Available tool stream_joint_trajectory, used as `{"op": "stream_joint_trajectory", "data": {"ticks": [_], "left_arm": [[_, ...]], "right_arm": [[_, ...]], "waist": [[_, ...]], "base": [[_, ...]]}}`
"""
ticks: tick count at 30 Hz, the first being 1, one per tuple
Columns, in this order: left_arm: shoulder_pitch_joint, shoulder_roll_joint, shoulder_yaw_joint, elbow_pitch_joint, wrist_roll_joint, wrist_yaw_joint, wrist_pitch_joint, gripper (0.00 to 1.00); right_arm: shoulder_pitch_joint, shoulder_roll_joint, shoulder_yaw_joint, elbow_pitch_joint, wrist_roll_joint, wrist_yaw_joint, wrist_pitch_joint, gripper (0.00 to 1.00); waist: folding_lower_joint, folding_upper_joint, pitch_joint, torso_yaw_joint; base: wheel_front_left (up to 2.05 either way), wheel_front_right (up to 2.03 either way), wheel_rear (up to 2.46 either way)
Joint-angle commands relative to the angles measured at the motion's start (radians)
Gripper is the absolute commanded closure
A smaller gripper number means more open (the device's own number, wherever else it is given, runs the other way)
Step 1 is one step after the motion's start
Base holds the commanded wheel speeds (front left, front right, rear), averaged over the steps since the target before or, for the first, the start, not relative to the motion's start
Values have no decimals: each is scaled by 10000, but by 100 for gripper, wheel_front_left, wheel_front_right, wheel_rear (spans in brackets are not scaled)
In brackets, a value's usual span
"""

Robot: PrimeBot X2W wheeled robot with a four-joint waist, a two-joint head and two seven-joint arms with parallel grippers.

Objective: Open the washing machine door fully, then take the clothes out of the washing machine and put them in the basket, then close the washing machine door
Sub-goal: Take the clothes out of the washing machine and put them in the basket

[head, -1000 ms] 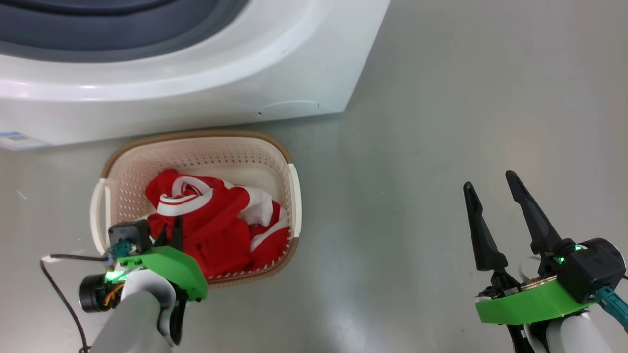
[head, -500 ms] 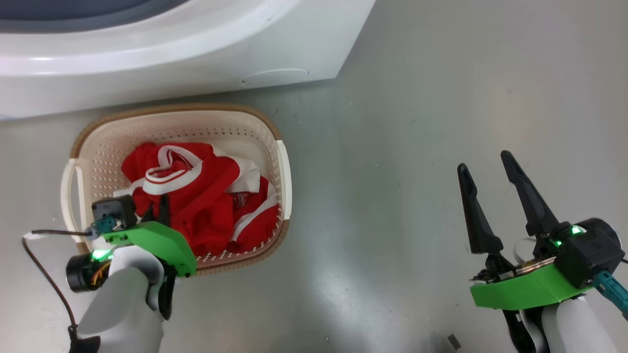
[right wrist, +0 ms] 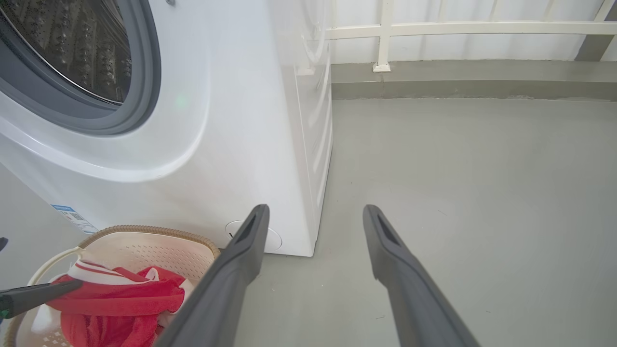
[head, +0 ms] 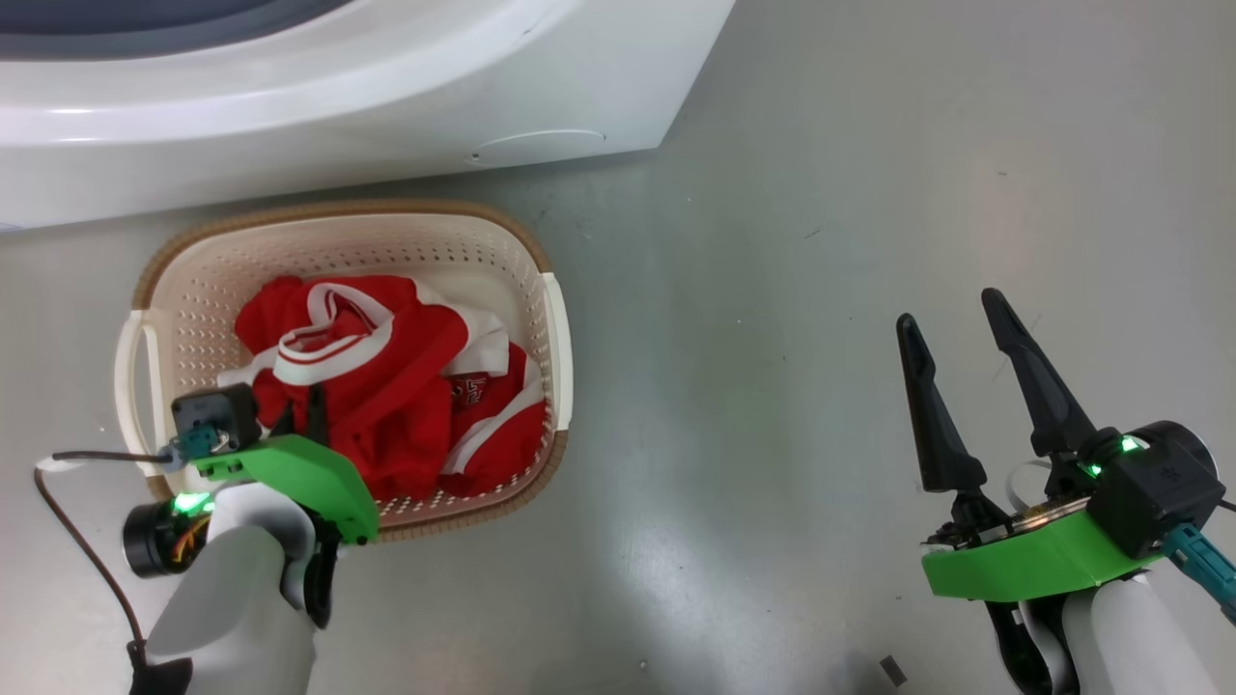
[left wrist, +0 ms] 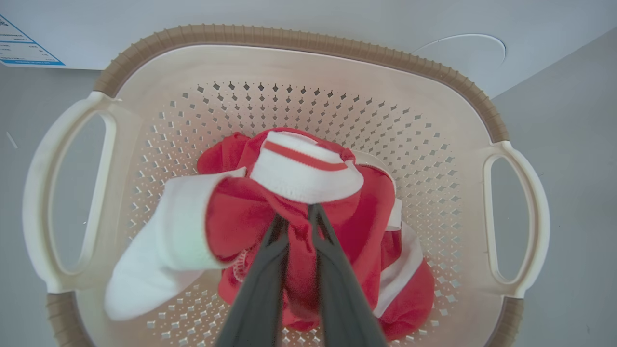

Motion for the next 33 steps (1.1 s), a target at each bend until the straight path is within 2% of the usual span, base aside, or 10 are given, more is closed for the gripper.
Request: {"op": "stream_joint_trajectory", "data": {"ticks": [1,2,3,8,21,33], "left_arm": [[88,245,253,34,65,-63,-122,50],[65,226,271,97,44,-98,-122,22],[39,205,256,181,44,-152,-122,2],[-143,138,159,170,91,-419,-122,0],[689,16,390,-1573,259,-687,-122,0],[2798,-121,744,-5188,1021,-260,-122,0]], "right_arm": [[16,-72,264,-160,45,63,-65,0],[9,-72,263,-149,45,63,-65,0],[2,-72,269,-136,45,63,-65,0],[-8,-72,283,-66,43,63,-65,0],[300,-72,170,69,83,63,-65,0],[850,-72,186,295,60,63,-65,0]], "waist": [[0,0,-37,20],[0,0,-55,31],[0,0,-76,38],[0,0,-225,107],[0,0,-1215,523],[0,0,-2840,1016]], "base": [[0,0,0],[0,0,0],[0,0,0],[0,0,0],[0,0,0],[0,0,0]]}}
